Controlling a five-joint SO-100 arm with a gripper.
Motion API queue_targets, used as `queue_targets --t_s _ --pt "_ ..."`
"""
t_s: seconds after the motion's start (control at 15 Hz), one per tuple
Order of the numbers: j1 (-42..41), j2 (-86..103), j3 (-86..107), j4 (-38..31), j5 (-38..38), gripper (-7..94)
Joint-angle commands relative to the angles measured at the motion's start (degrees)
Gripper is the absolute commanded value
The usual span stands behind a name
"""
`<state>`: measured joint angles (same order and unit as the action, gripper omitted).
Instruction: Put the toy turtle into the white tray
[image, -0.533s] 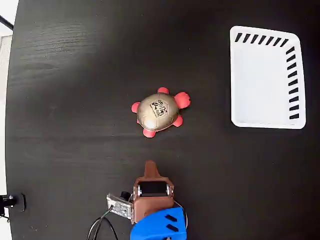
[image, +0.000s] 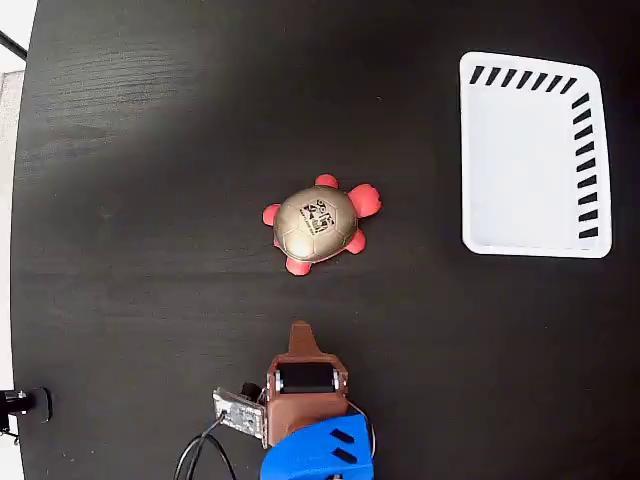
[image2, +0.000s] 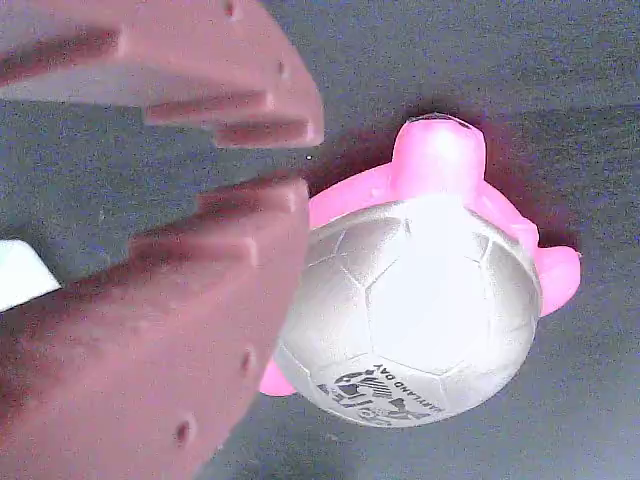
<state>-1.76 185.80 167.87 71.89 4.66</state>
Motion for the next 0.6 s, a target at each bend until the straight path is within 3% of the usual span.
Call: queue_targets --t_s 0.0,0.53 --pt "-0.3 0.6 -0.6 0.5 0.4 0" --pt "-0.8 0.6 -0.6 0.5 0.0 0"
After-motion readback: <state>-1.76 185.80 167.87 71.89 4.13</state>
